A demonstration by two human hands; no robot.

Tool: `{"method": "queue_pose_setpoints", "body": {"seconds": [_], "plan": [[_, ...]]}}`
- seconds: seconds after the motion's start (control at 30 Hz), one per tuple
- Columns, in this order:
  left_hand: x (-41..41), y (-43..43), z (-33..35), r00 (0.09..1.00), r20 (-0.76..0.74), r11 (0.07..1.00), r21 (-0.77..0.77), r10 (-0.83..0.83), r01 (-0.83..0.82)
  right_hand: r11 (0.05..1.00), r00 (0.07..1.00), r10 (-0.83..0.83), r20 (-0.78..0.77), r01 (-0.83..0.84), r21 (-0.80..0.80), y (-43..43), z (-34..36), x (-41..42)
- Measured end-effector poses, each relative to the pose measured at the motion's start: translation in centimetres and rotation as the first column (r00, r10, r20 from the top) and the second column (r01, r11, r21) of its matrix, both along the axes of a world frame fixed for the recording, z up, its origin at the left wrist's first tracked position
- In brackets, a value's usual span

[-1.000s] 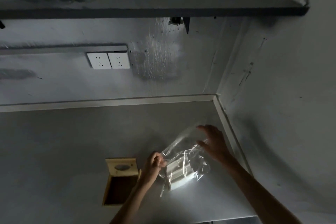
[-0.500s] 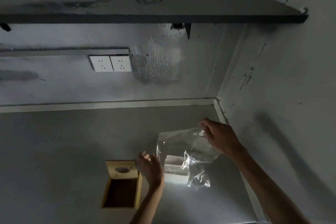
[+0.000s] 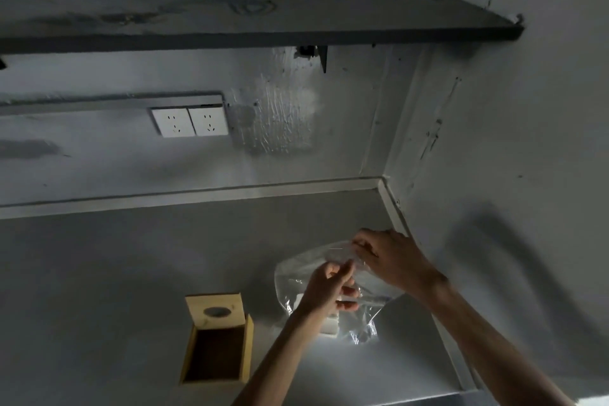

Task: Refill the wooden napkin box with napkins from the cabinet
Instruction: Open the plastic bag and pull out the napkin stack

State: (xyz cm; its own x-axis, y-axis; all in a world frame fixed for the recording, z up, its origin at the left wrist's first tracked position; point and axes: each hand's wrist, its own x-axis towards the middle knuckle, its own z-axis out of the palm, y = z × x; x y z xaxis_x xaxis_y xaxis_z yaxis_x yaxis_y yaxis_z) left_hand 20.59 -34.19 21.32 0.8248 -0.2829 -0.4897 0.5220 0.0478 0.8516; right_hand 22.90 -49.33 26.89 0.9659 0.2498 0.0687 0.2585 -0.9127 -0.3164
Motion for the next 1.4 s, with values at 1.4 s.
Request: {"method": "queue_pose_setpoints", "body": {"seconds": [1.4], "plan": [[-6.6,7.4,4.8,0.970,0.120,0.501,0.866,-0.209,0.001,0.901,0.996,0.000,-0.088,0.038,0.432,3.2,5.7,-8.1]]}}
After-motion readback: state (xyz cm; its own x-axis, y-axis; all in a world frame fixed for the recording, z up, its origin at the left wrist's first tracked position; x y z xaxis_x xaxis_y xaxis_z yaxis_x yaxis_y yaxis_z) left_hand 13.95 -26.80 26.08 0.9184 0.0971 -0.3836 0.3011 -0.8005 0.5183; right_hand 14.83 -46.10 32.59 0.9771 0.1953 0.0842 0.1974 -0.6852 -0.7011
